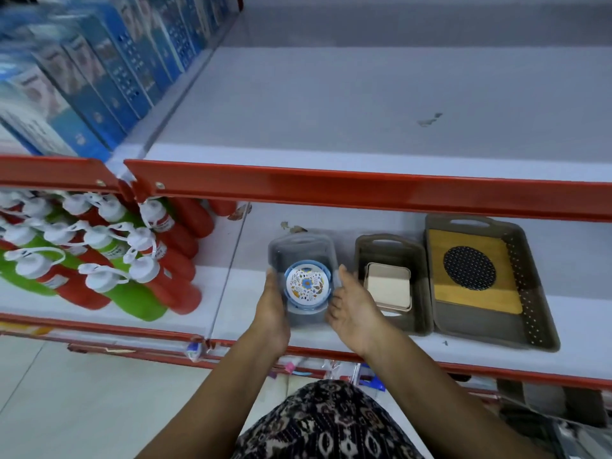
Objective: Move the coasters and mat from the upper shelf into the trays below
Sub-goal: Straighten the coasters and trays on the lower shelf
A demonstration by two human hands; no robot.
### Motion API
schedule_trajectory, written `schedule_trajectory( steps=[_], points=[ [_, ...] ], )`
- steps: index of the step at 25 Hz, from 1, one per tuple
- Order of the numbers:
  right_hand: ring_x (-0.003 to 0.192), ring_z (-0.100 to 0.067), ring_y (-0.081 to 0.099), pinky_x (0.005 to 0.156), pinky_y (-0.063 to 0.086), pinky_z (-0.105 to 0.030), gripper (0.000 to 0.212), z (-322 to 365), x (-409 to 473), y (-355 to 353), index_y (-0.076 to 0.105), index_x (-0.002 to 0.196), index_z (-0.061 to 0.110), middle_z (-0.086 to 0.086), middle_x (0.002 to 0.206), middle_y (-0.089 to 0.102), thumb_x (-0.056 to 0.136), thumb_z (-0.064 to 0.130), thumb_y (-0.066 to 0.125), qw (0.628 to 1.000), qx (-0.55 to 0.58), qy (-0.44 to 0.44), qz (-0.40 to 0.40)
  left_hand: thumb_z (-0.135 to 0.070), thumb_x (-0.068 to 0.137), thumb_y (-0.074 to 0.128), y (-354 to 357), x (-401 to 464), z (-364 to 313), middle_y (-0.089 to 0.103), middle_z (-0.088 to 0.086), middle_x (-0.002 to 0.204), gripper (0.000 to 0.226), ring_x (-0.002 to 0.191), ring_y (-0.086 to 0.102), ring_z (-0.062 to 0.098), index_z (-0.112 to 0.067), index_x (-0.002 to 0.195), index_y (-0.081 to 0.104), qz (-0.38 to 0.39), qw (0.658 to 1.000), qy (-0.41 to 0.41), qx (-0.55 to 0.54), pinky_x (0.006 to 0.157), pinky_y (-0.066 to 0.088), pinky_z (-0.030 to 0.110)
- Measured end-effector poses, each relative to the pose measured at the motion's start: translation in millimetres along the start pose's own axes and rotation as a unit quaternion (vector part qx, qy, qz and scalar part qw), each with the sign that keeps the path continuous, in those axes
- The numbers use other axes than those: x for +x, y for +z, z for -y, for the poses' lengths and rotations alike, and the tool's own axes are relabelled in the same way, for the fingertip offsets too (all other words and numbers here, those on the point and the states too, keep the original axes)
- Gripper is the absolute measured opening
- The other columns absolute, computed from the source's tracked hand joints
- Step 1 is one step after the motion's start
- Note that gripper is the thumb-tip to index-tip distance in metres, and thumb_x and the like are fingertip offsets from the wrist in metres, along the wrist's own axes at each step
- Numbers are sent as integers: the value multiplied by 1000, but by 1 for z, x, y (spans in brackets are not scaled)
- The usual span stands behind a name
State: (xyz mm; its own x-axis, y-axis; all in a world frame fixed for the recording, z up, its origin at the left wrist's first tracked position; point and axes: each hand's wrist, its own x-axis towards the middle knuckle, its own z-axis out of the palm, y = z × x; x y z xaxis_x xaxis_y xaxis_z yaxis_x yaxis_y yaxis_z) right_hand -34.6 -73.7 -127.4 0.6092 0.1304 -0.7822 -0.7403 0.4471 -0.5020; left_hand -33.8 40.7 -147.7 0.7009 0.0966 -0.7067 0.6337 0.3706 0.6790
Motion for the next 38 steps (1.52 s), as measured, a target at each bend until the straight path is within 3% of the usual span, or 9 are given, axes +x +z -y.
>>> schedule_trajectory(
  steps=[6, 14, 20, 23, 25, 28, 30, 36, 38],
  points=[
    [97, -12, 57, 96, 33, -26, 62, -2, 12, 11, 49, 133, 3, -4, 107, 65, 97, 50, 32, 999, -34, 8, -20, -53, 98, 14, -11, 1, -2, 52, 8, 135, 66, 109, 46, 10, -11, 139, 44, 47, 998, -40, 0, 96, 28, 25],
    [98, -14, 53, 96, 34, -27, 58, -7, 24, 18, 49, 134, 6, 2, 85, 61, 97, 47, 34, 998, -14, -2, -55, -54, 98, 14, -14, 5, -17, 47, 8, 142, 69, 136, 38, 18, -8, 143, 39, 66, 996, -57, 7, 111, 25, 27],
    [132, -23, 44, 110, 29, -31, 62, -5, 18, 13, 38, 142, 2, -13, 138, 51, 97, 44, 39, 999, -14, -19, -43, -52, 99, 20, -20, -2, -19, 52, 4, 133, 62, 133, 40, 17, -11, 138, 45, 83, 996, -41, 11, 112, 25, 28],
    [118, -25, 55, 104, 40, -35, 42, -4, 5, -4, 52, 130, 6, -14, 131, 57, 95, 29, 49, 989, -64, -105, -76, -42, 100, 35, -18, -6, -11, 61, -2, 114, 37, 110, 54, 13, -18, 112, 59, 58, 991, 54, 110, 96, 38, 24],
    [94, -19, 62, 90, 50, -36, 24, -9, 0, -25, 63, 112, 10, -11, 112, 67, 94, 21, 50, 941, -215, -207, -163, -25, 98, 43, -13, -8, -5, 60, -2, 109, 23, 101, 53, 14, -15, 108, 61, 74, 948, 154, 269, 85, 42, 22],
    [89, -25, 63, 77, 49, -34, 21, -24, 1, -58, 67, 98, 13, -10, 100, 70, 92, 19, 48, 766, -538, -278, -217, -15, 95, 44, -3, -5, 8, 63, 2, 115, 28, 108, 55, 20, -10, 115, 63, 193, 786, 230, 541, 92, 46, 27],
    [95, -28, 64, 81, 50, -36, 25, -32, 4, -69, 67, 99, 16, -8, 102, 71, 91, 23, 45, 720, -623, -246, -184, -17, 94, 43, 2, -6, 16, 64, 8, 121, 32, 112, 57, 26, -11, 118, 62, 220, 699, 239, 637, 92, 47, 32],
    [108, -25, 62, 92, 48, -36, 35, -43, 2, -87, 67, 116, 16, -6, 118, 69, 91, 19, 43, 715, -636, -263, -124, -13, 90, 43, -8, -17, 31, 65, 14, 107, 22, 100, 59, 30, -10, 103, 60, 196, 687, 233, 659, 74, 44, 27],
    [106, -27, 63, 88, 49, -37, 34, -50, -4, -90, 69, 110, 16, -7, 114, 70, 89, 21, 42, 707, -648, -263, -105, -9, 88, 42, -11, -27, 38, 64, 15, 113, 31, 106, 58, 31, -9, 117, 54, 200, 691, 212, 662, 82, 48, 31]
  ],
)
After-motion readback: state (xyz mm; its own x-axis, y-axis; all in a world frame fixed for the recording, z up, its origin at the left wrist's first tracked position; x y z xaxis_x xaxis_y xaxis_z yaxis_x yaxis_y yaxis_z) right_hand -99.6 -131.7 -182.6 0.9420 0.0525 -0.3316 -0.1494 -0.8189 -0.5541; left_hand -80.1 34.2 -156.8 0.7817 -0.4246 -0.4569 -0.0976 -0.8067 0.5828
